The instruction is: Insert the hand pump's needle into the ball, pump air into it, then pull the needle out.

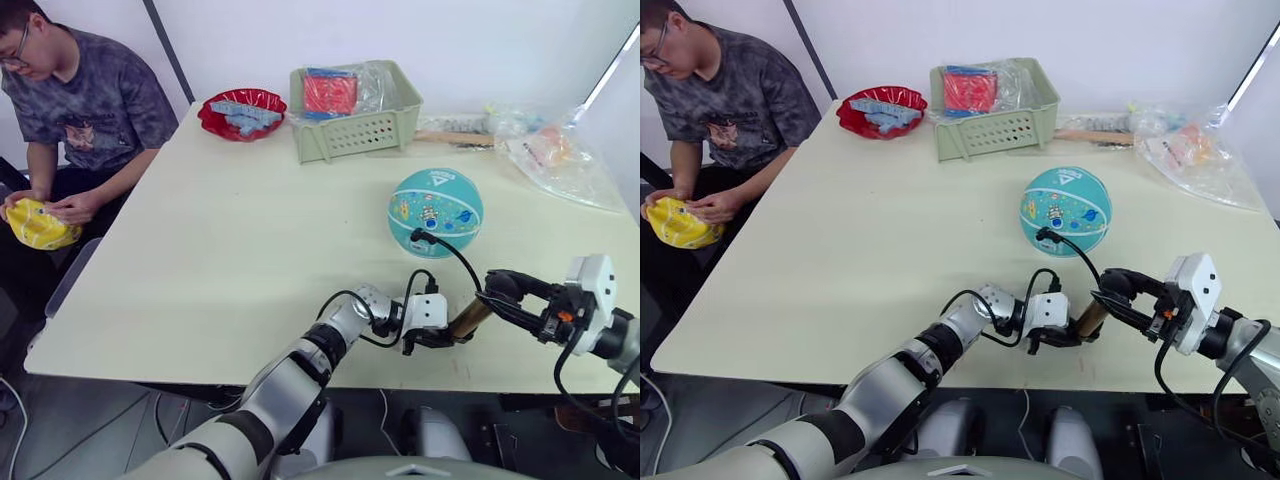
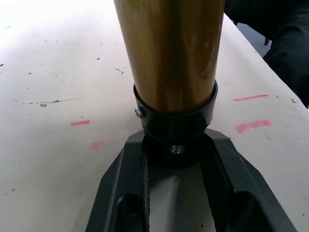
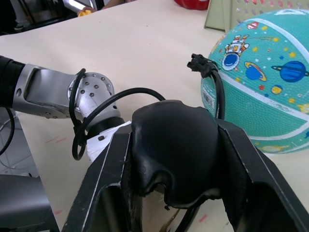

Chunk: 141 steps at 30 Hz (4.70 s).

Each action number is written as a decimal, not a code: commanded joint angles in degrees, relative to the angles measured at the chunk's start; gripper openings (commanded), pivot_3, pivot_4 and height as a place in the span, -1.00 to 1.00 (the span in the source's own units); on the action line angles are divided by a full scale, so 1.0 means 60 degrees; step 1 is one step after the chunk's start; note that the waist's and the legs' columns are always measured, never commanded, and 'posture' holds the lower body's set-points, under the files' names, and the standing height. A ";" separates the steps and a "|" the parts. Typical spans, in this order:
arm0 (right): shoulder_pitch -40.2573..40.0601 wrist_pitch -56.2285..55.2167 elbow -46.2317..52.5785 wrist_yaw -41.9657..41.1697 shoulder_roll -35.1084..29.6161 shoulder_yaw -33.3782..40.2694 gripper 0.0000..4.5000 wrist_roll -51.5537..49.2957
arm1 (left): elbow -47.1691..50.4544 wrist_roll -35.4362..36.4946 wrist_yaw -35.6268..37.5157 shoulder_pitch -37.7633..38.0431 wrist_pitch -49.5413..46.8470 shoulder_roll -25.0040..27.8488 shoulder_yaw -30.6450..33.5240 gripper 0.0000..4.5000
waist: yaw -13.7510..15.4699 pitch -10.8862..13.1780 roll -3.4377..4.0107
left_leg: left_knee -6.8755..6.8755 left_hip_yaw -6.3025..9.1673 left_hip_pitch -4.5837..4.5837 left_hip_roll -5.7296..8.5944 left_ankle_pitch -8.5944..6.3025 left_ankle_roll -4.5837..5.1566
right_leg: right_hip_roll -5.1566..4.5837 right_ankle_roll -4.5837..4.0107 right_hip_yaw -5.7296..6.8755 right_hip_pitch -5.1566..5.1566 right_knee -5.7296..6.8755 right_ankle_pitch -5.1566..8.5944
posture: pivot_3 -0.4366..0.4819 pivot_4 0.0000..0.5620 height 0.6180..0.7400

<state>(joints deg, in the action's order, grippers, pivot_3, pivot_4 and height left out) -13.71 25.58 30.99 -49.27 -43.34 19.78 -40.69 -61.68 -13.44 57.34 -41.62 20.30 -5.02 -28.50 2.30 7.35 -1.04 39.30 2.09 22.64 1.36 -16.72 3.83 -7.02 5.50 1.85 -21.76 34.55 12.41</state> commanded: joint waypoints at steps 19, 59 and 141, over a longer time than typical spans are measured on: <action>0.1717 0.2928 0.0569 0.1295 -0.2656 0.5123 -0.28 -0.5560 | -0.0924 -0.0730 -0.0013 0.0397 -0.0497 0.0292 -0.0447 -0.51 | 0.0028 0.0079 0.0018 | 0.0005 -0.0010 0.0026 0.0006 0.0001 0.0001 | -0.0020 0.0000 0.0000 0.0000 -0.0012 0.0000 | -0.05 -0.47 0.96; -0.0388 -0.0314 0.0711 0.0489 0.0551 0.0177 -0.28 -0.0198 | -0.0804 -0.0726 0.0042 0.0476 -0.0518 0.0425 -0.0454 -0.51 | -0.0011 -0.0029 -0.0039 | -0.0002 0.0001 -0.0012 -0.0008 0.0000 0.0000 | 0.0012 0.0001 0.0001 0.0005 -0.0002 0.0001 | -0.05 -0.47 0.96; 0.0185 0.1771 0.1111 0.0762 -0.1566 0.4083 -0.28 -0.4477 | -0.0831 -0.0765 0.0051 0.0530 -0.0431 0.0356 -0.0511 -0.51 | 0.0045 0.0008 0.0005 | -0.0009 -0.0083 -0.0063 0.0017 -0.0078 0.0020 | -0.0022 0.0039 -0.0124 -0.0031 -0.0139 -0.0100 | -0.05 -0.47 0.96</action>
<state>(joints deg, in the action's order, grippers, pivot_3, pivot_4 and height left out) -14.76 35.92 35.85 -44.86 -51.06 37.53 -61.22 -61.41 -13.45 57.68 -41.21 20.55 -4.70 -28.54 2.57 7.40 -1.00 39.26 1.59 22.28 1.46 -17.19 3.95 -7.16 5.74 1.10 -21.94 33.72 11.81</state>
